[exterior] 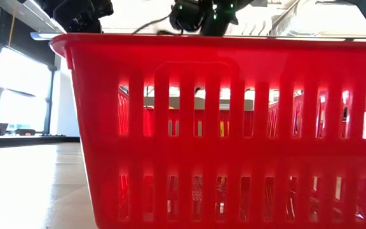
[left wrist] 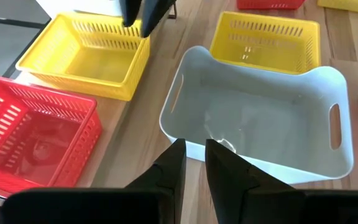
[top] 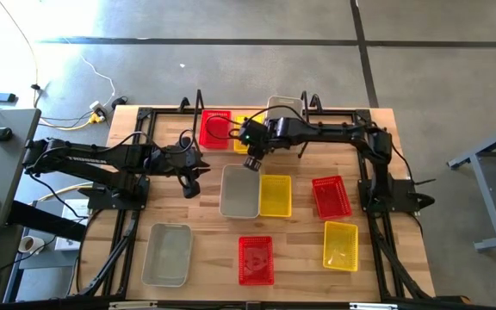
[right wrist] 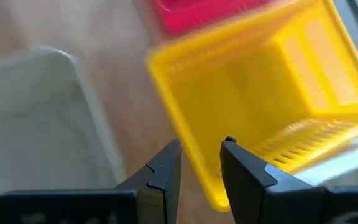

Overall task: Stack baskets on shelf by color
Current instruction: Stack the top gray bin on the gray bin on the shelf

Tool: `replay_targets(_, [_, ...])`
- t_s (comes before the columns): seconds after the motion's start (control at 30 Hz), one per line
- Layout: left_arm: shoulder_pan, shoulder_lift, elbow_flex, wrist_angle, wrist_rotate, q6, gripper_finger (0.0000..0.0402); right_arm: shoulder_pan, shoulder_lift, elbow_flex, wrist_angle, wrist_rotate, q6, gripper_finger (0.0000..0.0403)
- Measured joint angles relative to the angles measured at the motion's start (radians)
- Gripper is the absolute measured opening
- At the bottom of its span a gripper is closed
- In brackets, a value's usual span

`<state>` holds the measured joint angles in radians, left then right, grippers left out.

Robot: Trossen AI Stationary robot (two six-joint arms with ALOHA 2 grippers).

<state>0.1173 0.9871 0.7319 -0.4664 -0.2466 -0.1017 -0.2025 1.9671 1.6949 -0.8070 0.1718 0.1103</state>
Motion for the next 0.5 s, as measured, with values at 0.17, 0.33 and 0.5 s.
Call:
replay_targets(0.17, [0.000, 0.000, 0.000, -0.007, 0.000, -0.031, 0.0053, 0.065, -0.001, 0.048, -0.076, -0.134, 0.013, 0.0099])
replay_targets(0.33, [0.000, 0.000, 0.000, -0.016, 0.000, -0.052, 0.0053, 0.149, -0.002, 0.063, -0.111, -0.240, 0.014, 0.0099])
replay_targets(0.5, [0.000, 0.000, 0.000, -0.016, 0.000, -0.067, 0.0053, 0.225, -0.002, 0.063, -0.111, -0.275, 0.031, 0.0099])
